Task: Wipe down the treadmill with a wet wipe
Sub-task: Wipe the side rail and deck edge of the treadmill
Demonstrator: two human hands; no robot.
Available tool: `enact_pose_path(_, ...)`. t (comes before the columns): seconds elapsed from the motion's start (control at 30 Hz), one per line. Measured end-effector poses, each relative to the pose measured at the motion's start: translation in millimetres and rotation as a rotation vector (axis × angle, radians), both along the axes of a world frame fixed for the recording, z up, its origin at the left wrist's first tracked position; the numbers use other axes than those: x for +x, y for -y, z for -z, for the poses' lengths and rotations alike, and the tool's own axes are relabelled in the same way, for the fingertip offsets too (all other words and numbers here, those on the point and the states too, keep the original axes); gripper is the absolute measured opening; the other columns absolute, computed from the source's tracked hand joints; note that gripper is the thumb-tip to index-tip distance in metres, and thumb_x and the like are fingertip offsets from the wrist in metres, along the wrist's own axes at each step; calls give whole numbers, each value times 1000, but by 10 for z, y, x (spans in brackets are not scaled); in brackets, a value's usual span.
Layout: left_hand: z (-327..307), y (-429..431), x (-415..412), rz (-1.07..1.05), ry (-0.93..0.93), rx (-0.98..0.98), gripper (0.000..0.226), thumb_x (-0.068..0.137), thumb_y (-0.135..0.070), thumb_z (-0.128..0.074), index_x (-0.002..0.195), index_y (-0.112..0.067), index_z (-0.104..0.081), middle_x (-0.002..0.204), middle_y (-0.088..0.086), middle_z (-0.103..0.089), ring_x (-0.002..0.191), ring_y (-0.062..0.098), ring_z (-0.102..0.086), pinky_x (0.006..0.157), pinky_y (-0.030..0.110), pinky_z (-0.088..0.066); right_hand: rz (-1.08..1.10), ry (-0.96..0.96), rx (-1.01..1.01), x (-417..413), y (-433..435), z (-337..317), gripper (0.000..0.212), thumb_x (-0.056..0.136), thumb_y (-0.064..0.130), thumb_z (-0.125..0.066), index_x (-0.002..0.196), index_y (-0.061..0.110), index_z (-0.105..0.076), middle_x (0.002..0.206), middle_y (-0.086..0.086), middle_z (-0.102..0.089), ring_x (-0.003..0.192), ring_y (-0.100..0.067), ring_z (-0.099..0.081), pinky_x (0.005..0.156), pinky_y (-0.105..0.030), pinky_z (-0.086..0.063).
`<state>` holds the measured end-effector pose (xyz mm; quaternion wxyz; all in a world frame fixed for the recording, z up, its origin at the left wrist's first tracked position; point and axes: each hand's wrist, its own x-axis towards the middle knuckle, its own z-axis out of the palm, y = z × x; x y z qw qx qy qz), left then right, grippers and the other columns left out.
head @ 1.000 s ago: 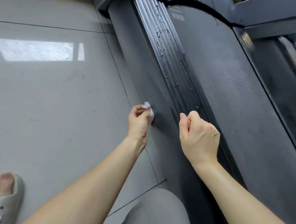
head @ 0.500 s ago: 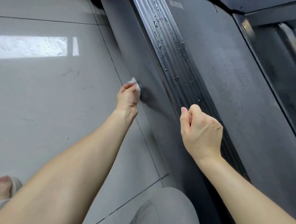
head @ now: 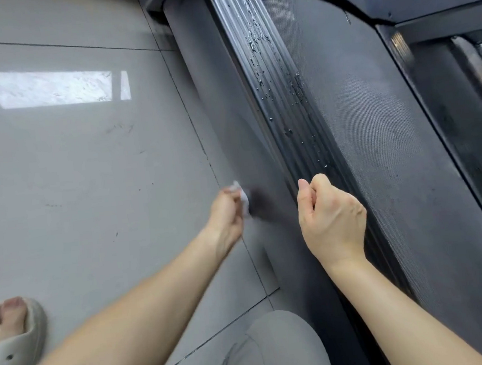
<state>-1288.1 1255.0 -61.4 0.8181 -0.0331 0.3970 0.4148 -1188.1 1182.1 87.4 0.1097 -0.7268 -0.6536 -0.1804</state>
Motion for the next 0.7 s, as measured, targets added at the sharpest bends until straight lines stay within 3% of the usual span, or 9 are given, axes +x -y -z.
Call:
enact_pose_path(0.13, -52, -542, -125, -20, -155, 0, 26, 103, 1, -43, 93, -18, -57, 54, -9, -55, 44, 5, -47, 48, 17, -38, -3, 15, 6, -4, -1, 4, 38, 104, 31, -46, 71, 18, -34, 51, 6, -36, 41, -22, -32, 54, -28, -21)
enact_pose_path(0.23, -39, -133, -7, 77, -67, -54, 35, 106, -7, -41, 77, -19, -56, 47, -4, -44, 43, 11, -41, 56, 24, -38, -15, 16, 21, 5, -10, -5, 38, 103, 31, -46, 70, 19, -33, 51, 8, -34, 41, -21, -31, 54, -28, -22)
enact_pose_path(0.33, -51, 256, 97, 198, -140, -47, 50, 105, -4, -35, 62, -17, -57, 40, -3, -42, 34, 8, -42, 50, 24, -38, -17, 19, 16, 2, -33, -18, 37, 102, 31, -47, 70, 19, -32, 52, 9, -33, 43, -21, -29, 54, -28, -22)
enact_pose_path(0.43, -32, -156, 23, 177, -249, 83, 56, 107, -2, -35, 53, -11, -49, 36, 0, -42, 30, 11, -42, 41, 20, -35, 5, 39, 22, -6, -26, 1, 37, 102, 32, -46, 70, 19, -34, 51, 8, -33, 43, -22, -29, 54, -28, -23)
enact_pose_path(0.53, -21, -986, -159, 29, -370, 155, 34, 103, -2, -47, 72, -14, -53, 54, 3, -49, 36, 11, -45, 38, 14, -31, -4, 52, 46, -1, -3, 18, 38, 102, 33, -46, 70, 19, -32, 51, 8, -31, 41, -21, -27, 53, -28, -22)
enact_pose_path(0.6, -164, -1463, -336, -64, -446, 197, 22, 97, 4, -53, 84, -13, -58, 70, 0, -56, 52, 10, -52, 43, 14, -38, -10, 50, 49, 2, -9, 20, 38, 102, 32, -46, 70, 19, -31, 50, 8, -30, 41, -20, -26, 52, -27, -22)
enact_pose_path(0.7, -289, -1691, -425, -111, -465, 233, 26, 92, 8, -53, 86, -17, -58, 82, -4, -64, 68, 9, -58, 56, 19, -47, -12, 45, 52, -2, -22, 19, 38, 102, 32, -46, 70, 19, -31, 50, 9, -29, 40, -21, -26, 53, -27, -21)
